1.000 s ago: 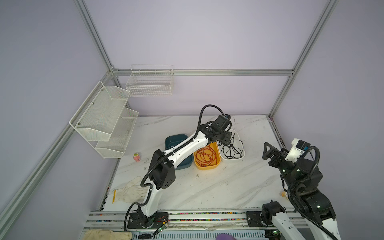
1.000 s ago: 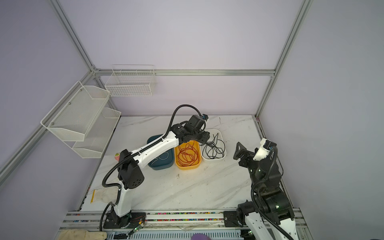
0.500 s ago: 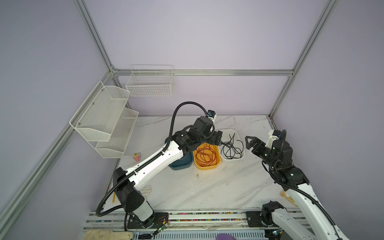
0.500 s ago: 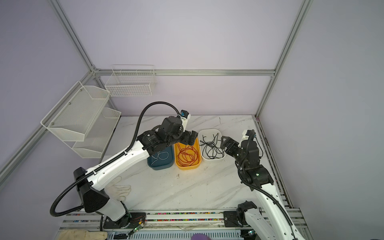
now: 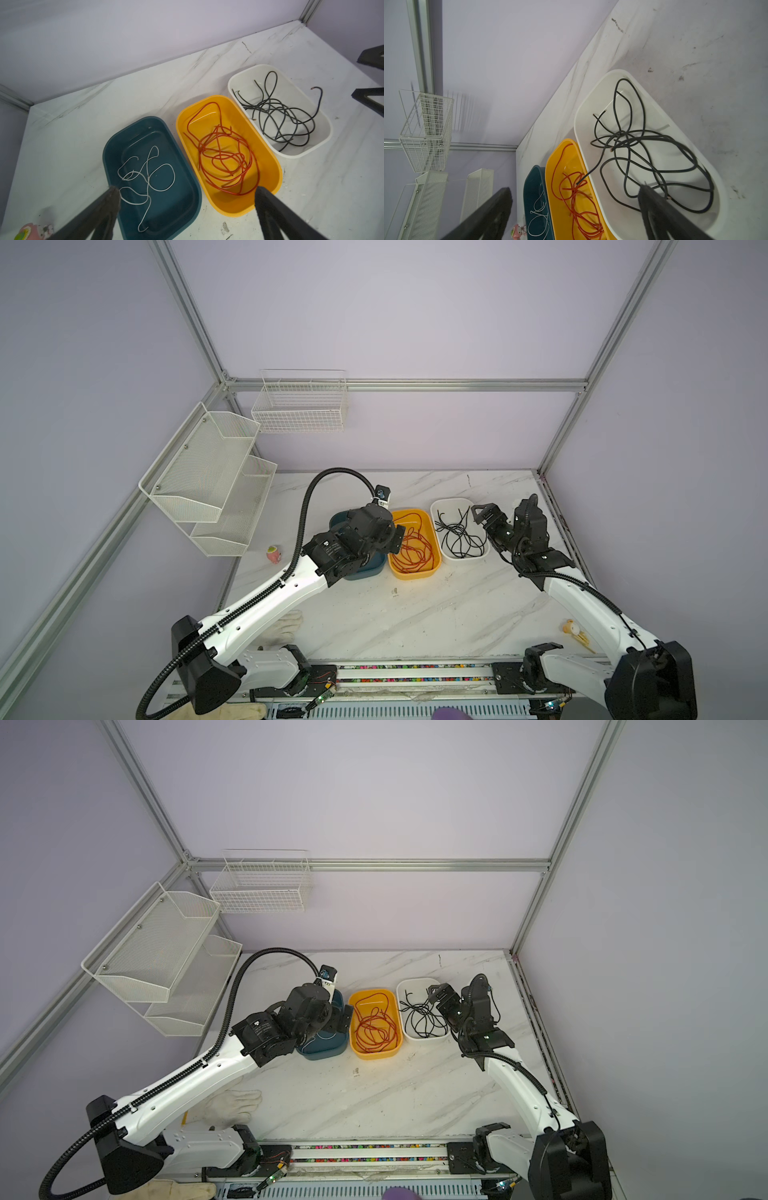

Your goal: Untangle the cables

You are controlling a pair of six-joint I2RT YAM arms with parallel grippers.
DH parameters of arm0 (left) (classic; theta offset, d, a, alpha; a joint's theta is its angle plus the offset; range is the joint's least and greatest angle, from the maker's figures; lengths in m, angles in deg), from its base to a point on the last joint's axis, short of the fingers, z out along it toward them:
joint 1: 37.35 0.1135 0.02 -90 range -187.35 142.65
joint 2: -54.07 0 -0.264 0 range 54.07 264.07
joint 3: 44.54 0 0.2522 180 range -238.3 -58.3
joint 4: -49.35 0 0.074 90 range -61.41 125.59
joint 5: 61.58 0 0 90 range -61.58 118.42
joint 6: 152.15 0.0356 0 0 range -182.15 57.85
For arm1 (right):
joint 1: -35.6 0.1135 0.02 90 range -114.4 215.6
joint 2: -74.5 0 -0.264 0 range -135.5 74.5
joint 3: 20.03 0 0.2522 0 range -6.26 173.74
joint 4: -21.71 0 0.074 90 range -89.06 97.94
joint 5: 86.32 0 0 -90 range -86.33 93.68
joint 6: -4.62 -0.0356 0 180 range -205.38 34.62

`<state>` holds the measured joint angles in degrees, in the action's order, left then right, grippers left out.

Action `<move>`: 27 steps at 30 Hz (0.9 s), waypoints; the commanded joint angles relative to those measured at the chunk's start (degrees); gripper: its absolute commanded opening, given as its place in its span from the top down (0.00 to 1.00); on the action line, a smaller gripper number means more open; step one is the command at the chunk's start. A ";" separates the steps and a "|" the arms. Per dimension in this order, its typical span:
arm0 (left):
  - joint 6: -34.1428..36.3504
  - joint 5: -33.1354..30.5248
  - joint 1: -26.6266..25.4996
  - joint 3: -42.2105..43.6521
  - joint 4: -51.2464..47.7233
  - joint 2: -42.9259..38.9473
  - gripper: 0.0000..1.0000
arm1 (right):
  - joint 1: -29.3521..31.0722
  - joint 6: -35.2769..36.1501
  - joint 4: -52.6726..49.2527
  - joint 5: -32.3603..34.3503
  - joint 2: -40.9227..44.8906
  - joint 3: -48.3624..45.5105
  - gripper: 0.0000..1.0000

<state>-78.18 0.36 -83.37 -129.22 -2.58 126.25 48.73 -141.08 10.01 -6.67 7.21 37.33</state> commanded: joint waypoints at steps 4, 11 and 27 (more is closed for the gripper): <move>2.46 -6.58 0.49 6.40 -0.34 -3.18 0.00 | -1.75 -7.93 5.54 -3.74 -6.02 1.05 0.05; 3.20 -5.44 1.10 7.01 0.65 -2.58 0.00 | -3.14 -11.86 9.04 -4.34 -8.42 -1.15 0.18; 3.29 -4.47 2.05 7.11 0.59 -1.76 0.00 | -4.23 -14.68 15.69 -7.07 -13.49 -2.37 0.33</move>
<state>-75.95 -3.83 -81.95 -123.97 -3.39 124.57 44.86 -153.30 23.08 -13.43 -6.54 35.84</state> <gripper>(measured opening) 0.999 0.669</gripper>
